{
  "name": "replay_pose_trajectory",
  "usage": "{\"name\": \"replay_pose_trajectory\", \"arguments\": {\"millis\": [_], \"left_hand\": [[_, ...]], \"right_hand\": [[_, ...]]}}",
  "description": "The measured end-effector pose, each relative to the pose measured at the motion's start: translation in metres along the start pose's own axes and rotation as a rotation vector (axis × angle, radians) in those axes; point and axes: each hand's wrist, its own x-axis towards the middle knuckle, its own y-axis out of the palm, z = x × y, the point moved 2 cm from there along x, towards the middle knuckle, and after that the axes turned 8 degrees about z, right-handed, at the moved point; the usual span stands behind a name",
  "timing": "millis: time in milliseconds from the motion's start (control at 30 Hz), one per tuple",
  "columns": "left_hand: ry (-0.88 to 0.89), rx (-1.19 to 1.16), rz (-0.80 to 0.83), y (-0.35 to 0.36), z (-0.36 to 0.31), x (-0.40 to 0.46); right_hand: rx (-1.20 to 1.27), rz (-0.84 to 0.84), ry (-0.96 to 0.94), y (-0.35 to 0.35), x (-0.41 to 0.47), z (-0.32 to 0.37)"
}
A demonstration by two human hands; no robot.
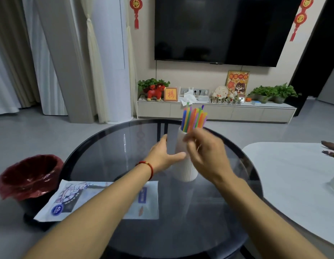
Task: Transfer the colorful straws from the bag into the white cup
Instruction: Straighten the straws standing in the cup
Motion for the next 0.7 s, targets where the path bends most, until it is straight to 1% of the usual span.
{"name": "replay_pose_trajectory", "arguments": {"millis": [33, 67, 133, 167, 200, 233, 267, 333, 367, 400, 467, 500, 533, 567, 600, 633, 667, 700], "left_hand": [[-0.012, 0.056, -0.036, -0.006, 0.014, -0.016], [-0.021, 0.135, -0.071, -0.015, 0.032, -0.036], [0.030, 0.326, -0.087, -0.028, 0.061, -0.075], [0.057, 0.396, -0.074, -0.034, 0.075, -0.095], [0.074, 0.440, -0.056, -0.038, 0.084, -0.110], [0.072, 0.465, -0.047, -0.043, 0.092, -0.124], [0.054, 0.472, -0.055, -0.049, 0.099, -0.134], [0.032, 0.427, -0.144, -0.066, 0.111, -0.155], [0.032, 0.394, -0.233, -0.076, 0.117, -0.165], [0.026, 0.368, -0.357, -0.084, 0.123, -0.174], [-0.076, 0.281, -0.627, -0.100, 0.140, -0.196], [-0.166, 0.189, -0.726, -0.104, 0.146, -0.204], [-0.279, 0.038, -0.782, -0.110, 0.155, -0.213], [-0.374, -0.182, -0.757, -0.109, 0.156, -0.214], [-0.417, -0.448, -0.703, -0.113, 0.163, -0.216], [-0.405, -0.696, -0.623, -0.116, 0.167, -0.215], [-0.364, -0.890, -0.570, -0.122, 0.171, -0.215], [-0.315, -0.981, -0.554, -0.129, 0.173, -0.214]], "right_hand": [[0.004, 0.144, 0.057, 0.016, -0.011, 0.000], [-0.005, 0.324, 0.105, 0.038, -0.022, 0.001], [-0.067, 0.690, 0.159, 0.079, -0.039, 0.002], [-0.076, 0.833, 0.175, 0.100, -0.046, 0.008], [-0.069, 0.922, 0.200, 0.116, -0.051, 0.014], [-0.075, 0.957, 0.226, 0.130, -0.053, 0.021], [-0.098, 0.955, 0.250, 0.143, -0.054, 0.027], [-0.111, 0.896, 0.309, 0.166, -0.049, 0.043], [-0.044, 0.853, 0.367, 0.174, -0.044, 0.052], [0.066, 0.805, 0.445, 0.181, -0.038, 0.059], [0.297, 0.718, 0.604, 0.202, -0.025, 0.078], [0.396, 0.690, 0.669, 0.210, -0.019, 0.089], [0.470, 0.674, 0.706, 0.224, -0.012, 0.104], [0.512, 0.656, 0.728, 0.231, -0.007, 0.114], [0.540, 0.664, 0.726, 0.245, -0.001, 0.131], [0.556, 0.676, 0.719, 0.259, 0.004, 0.146], [0.567, 0.703, 0.708, 0.272, 0.010, 0.160], [0.605, 0.742, 0.707, 0.281, 0.014, 0.171]]}}
